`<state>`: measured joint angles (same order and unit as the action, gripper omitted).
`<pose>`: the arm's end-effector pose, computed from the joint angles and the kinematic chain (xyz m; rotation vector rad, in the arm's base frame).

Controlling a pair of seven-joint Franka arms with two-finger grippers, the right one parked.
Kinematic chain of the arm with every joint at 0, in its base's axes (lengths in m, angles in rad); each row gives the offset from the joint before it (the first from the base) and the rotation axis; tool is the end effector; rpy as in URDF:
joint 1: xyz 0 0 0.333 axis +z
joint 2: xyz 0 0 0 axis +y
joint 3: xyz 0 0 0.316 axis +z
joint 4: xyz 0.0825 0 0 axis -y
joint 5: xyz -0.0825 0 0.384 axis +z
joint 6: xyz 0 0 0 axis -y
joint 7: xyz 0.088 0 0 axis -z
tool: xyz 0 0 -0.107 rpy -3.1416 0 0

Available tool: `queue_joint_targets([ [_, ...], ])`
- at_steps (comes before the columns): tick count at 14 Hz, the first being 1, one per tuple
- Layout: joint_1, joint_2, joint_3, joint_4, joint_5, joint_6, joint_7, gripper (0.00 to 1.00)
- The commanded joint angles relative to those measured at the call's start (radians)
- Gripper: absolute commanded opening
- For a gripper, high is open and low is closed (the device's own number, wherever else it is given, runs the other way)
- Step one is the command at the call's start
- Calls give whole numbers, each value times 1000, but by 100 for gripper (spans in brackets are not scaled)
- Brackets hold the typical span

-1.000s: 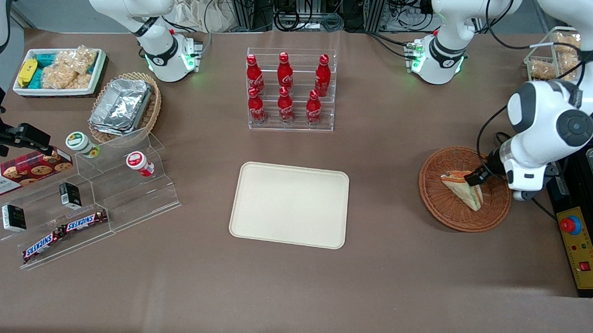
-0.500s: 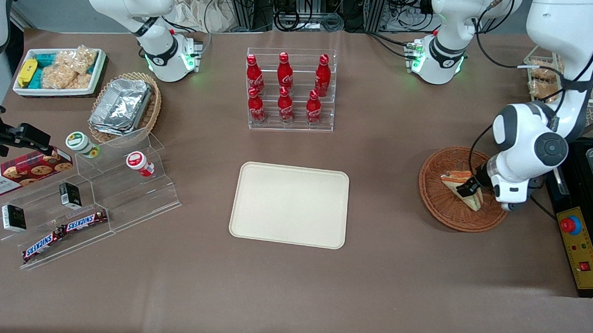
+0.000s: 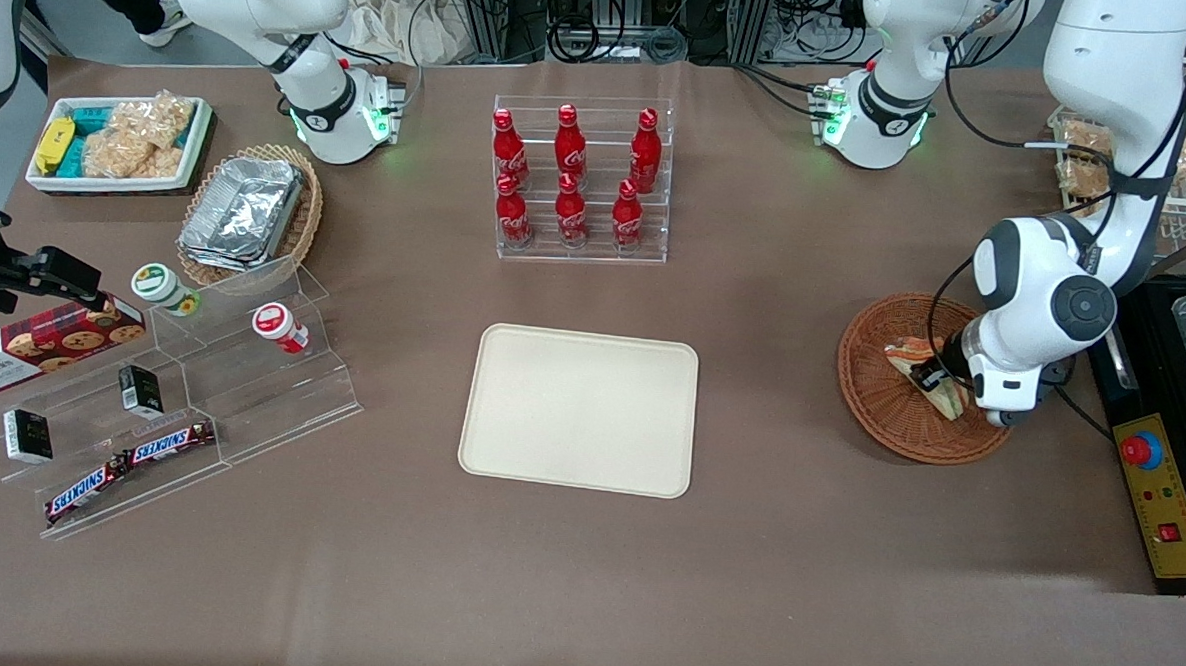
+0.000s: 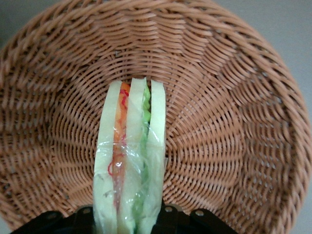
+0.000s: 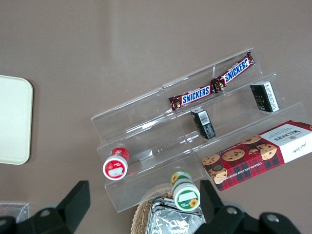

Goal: Place sandwich from basket to tray
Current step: 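Close the left gripper on the sandwich and lift it from the basket, then carry the sandwich with the left gripper over the cream tray and lower it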

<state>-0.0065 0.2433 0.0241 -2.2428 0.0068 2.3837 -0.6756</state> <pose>0.5322 0.0095 0.2503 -2.9143 -1.0434 0.1449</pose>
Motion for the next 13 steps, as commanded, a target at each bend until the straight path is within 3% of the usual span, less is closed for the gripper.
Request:
queue_joint_targets([
  [1, 0, -137, -6, 70, -4, -220, 68, 0],
  [3, -16, -157, -29, 185, -5, -383, 57, 0],
  [6, -27, -179, -149, 261, -10, -460, 50, 0],
  [9, -27, -138, -321, 291, -14, -408, 48, 0],
  [13, -33, 8, -509, 319, 5, -185, 15, 0],
])
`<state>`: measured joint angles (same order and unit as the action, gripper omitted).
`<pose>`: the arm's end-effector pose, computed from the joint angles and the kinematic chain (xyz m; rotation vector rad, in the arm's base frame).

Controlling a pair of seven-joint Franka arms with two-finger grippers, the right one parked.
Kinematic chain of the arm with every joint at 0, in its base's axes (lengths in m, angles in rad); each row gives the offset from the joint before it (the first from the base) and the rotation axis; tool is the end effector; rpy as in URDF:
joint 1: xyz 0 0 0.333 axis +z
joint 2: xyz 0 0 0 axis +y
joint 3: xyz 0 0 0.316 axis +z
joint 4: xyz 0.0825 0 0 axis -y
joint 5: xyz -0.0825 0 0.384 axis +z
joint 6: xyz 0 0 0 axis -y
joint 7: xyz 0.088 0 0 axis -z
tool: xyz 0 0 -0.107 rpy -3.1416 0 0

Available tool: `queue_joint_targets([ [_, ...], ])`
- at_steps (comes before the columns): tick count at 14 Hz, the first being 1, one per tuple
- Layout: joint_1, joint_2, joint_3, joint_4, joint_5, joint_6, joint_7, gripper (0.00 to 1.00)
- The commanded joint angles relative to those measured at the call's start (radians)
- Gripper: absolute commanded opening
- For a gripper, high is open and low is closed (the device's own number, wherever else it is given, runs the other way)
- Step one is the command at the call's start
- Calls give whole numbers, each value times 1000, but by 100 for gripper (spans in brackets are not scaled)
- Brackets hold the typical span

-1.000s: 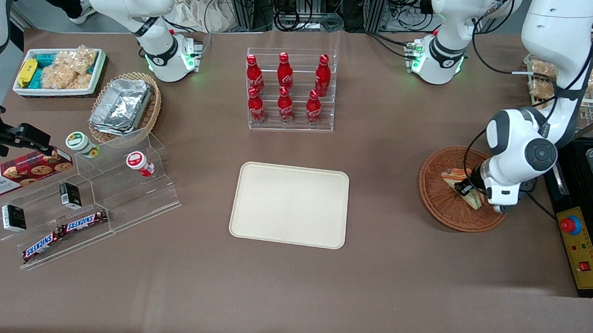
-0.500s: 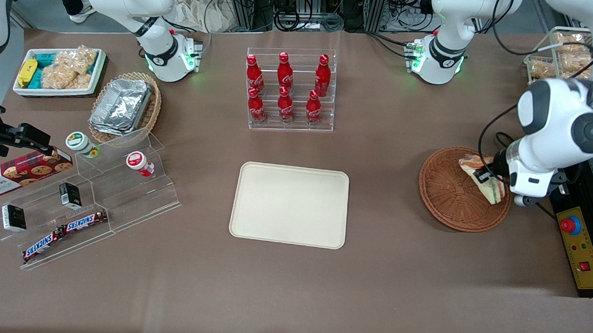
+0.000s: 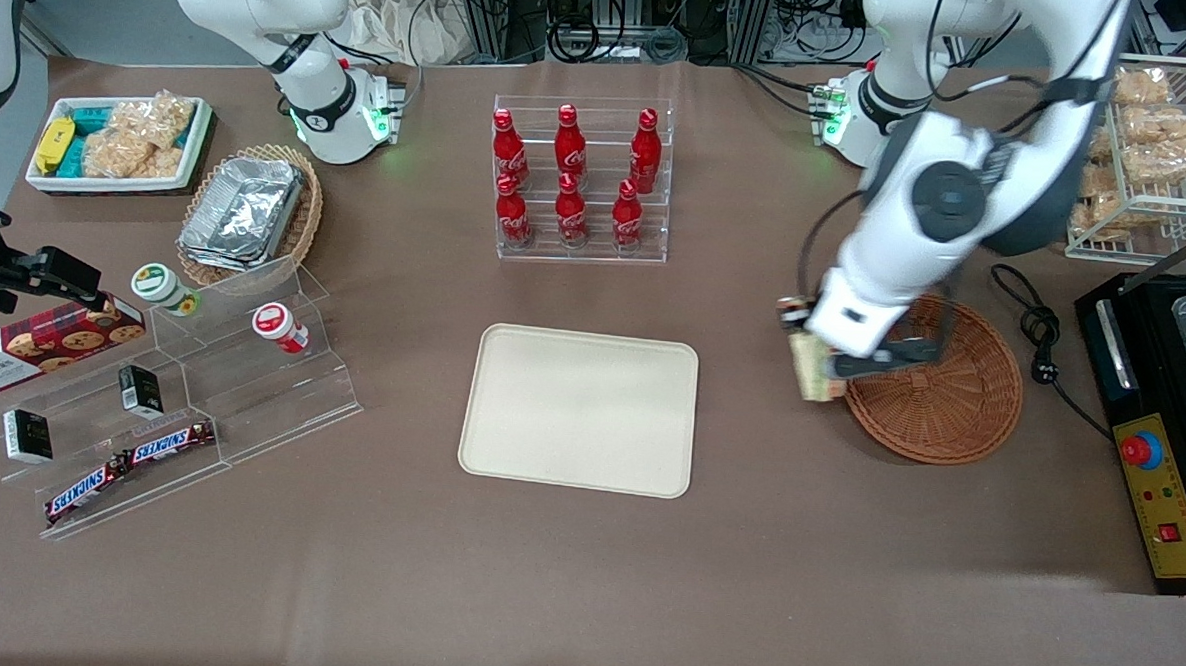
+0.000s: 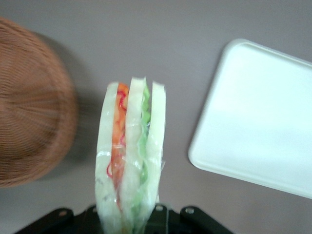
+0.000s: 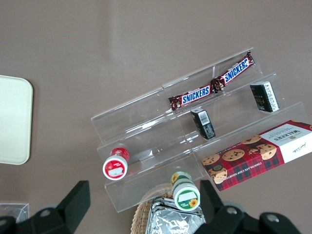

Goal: Place sandwich from basket to tray
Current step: 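Carry the sandwich with the left gripper over the cream tray and lower it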

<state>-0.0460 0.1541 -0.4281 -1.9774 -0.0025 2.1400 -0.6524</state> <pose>0.5255 -0.2620 0.3999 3.0608 0.2837 -0.0250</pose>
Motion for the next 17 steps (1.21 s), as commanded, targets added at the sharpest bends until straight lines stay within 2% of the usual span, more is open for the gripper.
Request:
queue_joint_targets([
  [1, -17, 131, -64, 55, 22, 116, -7, 0],
  [3, -76, 197, -64, 58, 70, 214, -7, 0],
  [7, -120, 387, -64, 159, 252, 262, -50, 0],
  [9, -127, 470, -64, 207, 343, 262, -58, 6],
  [11, -143, 516, -60, 229, 383, 293, -78, 14],
  [14, -143, 522, -58, 235, 384, 304, -81, 28],
  [17, -141, 519, -58, 233, 383, 304, -82, 80],
])
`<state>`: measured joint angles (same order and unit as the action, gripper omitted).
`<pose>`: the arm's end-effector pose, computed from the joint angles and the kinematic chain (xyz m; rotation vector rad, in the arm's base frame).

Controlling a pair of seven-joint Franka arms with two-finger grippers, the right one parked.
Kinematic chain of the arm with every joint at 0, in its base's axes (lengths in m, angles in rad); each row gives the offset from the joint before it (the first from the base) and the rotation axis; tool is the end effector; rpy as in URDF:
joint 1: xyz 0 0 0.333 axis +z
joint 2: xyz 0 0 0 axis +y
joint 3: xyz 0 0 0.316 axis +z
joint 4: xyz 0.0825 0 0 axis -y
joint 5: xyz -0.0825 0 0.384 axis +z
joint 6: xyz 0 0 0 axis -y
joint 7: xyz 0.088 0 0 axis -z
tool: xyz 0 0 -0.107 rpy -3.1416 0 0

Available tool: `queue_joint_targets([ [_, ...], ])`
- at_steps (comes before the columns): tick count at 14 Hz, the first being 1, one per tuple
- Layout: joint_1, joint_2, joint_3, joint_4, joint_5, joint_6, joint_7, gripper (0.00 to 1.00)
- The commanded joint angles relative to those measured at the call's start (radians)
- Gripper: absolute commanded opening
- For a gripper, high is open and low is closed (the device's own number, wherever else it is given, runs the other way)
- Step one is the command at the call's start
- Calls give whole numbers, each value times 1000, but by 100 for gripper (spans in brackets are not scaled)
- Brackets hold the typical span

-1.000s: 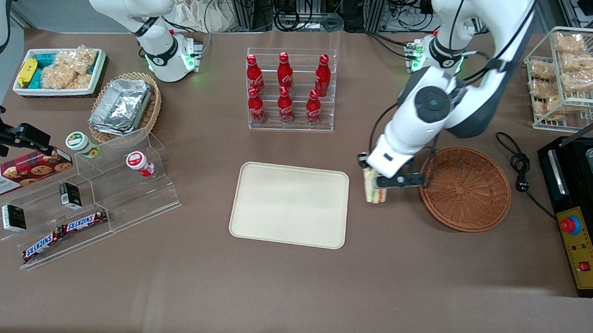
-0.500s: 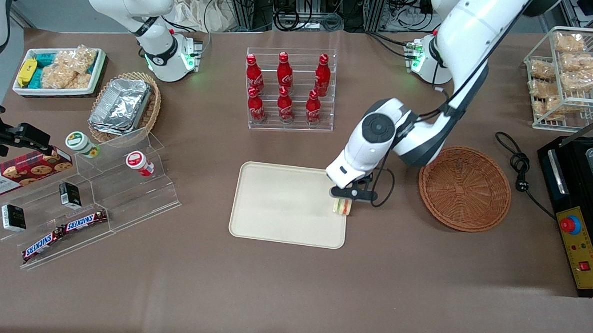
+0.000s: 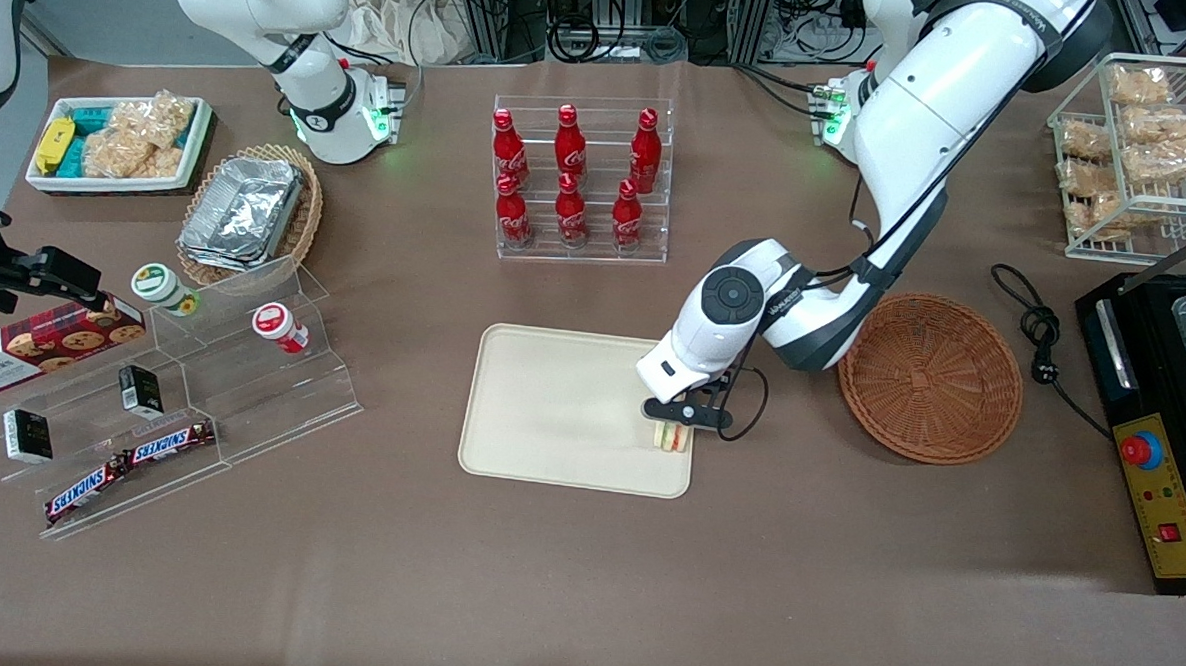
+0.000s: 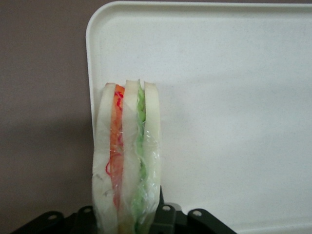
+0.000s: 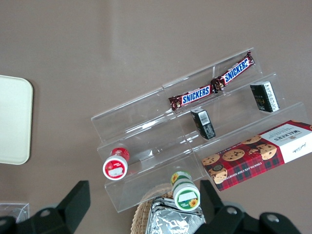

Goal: Place sandwich from basket to tray
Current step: 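Open the left gripper to release the sandwich and withdraw toward the basket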

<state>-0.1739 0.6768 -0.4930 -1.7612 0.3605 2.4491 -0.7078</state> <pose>0.5470 -0.3896 0.2278 3.0223 -0.1783 0.0809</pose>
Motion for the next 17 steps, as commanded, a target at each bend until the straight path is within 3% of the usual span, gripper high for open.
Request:
queue_joint_targets([
  [1, -10, -5, 7, 19, 18, -5, -45, 99],
  [4, -3, -86, 7, 14, 11, -15, -139, 99],
  [6, 78, -179, 1, 3, -3, -37, -166, 99],
  [9, 181, -314, -18, 2, -113, -223, -110, 99],
  [13, 318, -488, -4, 58, -337, -547, 218, 99],
  [17, 232, -584, 281, 163, -383, -844, 463, 99],
])
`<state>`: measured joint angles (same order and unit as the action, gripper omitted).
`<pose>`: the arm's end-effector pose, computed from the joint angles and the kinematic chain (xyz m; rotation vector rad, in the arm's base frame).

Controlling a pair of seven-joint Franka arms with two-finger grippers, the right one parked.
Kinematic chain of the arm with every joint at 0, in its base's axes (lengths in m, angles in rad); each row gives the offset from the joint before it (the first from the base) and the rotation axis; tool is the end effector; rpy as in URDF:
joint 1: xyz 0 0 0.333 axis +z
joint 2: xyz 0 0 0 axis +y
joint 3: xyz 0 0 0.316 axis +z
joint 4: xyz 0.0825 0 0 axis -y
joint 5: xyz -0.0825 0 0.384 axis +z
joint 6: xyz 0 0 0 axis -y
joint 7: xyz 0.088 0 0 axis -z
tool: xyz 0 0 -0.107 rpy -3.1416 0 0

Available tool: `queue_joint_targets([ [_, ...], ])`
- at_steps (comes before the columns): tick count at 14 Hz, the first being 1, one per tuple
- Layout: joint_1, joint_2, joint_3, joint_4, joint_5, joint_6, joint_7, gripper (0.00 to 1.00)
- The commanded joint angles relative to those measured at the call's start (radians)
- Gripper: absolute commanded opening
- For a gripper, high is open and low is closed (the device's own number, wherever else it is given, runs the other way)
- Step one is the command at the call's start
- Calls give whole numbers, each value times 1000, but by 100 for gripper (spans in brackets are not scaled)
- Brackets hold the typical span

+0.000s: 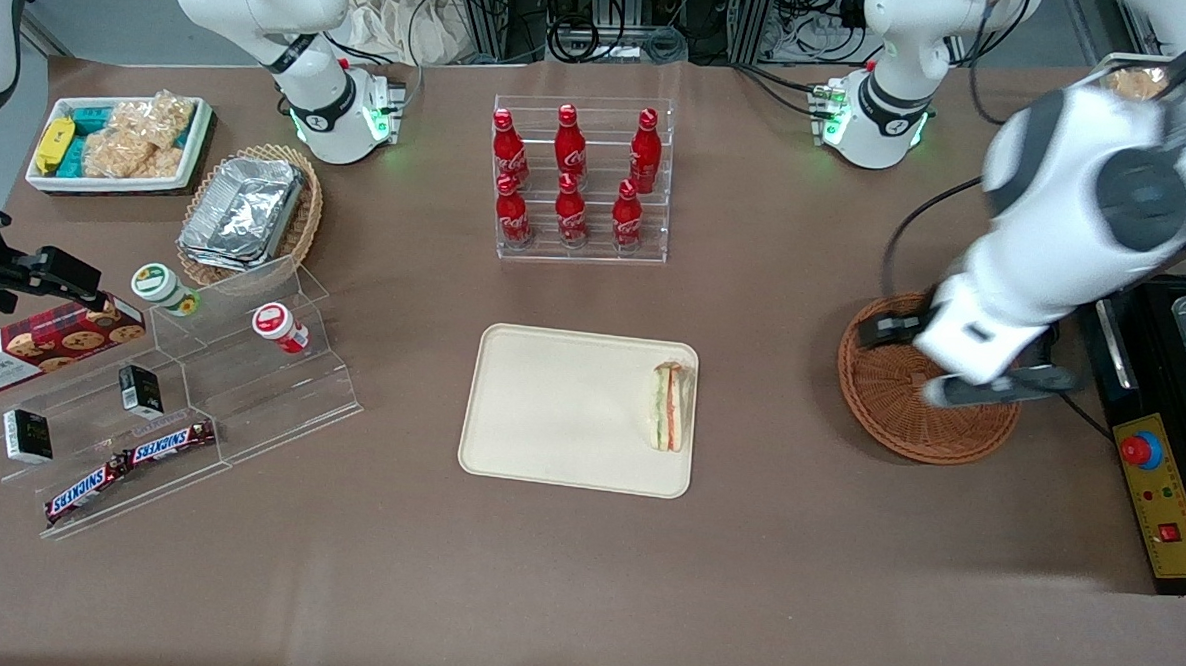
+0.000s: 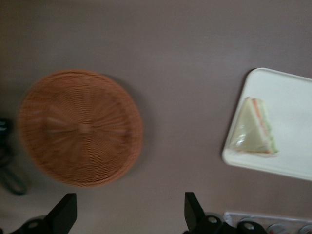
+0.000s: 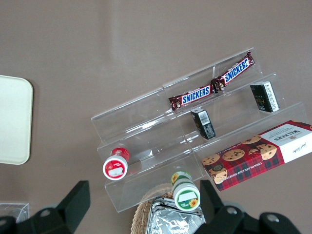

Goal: Place sandwich from basket to tray
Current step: 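Open the left gripper to release the sandwich and withdraw toward the basket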

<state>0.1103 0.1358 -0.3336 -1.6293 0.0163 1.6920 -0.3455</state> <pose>0.5836 -0.1201 0.5327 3.1251 0.1894 -0.1110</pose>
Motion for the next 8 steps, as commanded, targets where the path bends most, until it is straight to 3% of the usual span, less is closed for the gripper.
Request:
queue_joint_targets([
  [1, -69, -86, 175, 29, -51, -122, 149, 99],
  [4, -144, -134, 275, 55, -33, -176, 169, 99],
  [8, -149, -107, 277, 140, -30, -219, 161, 99],
])
